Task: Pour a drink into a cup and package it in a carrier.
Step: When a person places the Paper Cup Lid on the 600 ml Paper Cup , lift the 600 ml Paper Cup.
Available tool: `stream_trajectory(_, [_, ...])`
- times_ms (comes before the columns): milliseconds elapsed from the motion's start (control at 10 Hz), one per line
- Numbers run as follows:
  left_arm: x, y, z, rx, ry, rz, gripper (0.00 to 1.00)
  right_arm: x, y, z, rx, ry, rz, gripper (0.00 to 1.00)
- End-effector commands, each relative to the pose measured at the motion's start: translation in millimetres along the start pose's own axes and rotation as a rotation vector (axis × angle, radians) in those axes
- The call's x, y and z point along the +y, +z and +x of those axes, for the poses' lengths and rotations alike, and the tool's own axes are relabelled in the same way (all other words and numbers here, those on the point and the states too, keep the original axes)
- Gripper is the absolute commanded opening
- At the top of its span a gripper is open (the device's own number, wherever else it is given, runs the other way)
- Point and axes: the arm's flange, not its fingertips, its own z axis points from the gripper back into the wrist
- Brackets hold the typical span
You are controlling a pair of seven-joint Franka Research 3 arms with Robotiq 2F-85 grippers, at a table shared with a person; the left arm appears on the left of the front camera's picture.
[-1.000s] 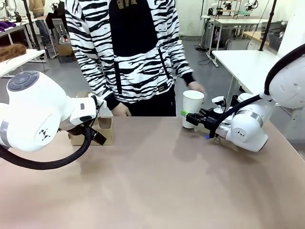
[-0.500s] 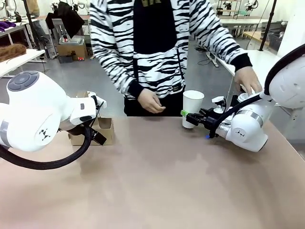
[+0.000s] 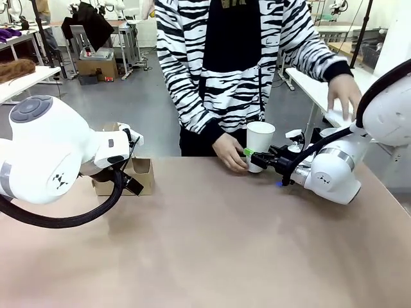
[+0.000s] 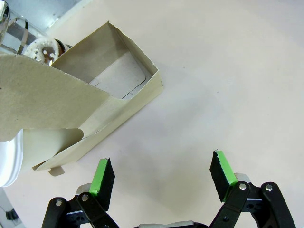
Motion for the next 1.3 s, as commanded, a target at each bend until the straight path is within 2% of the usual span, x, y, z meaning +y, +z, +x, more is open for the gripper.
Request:
stream_trajectory(0, [-0.3,0.4,0.0,-0.001,0.0,-0.001,1.0,0.4,-2.7,3.5,0.011,-0.016,-0.007,0.81])
stream_trajectory(1200, [-0.3,0.4,0.0,-0.001,0.0,-0.001,1.0,0.4,-2.7,3.5,0.011,-0.016,-0.007,0.81])
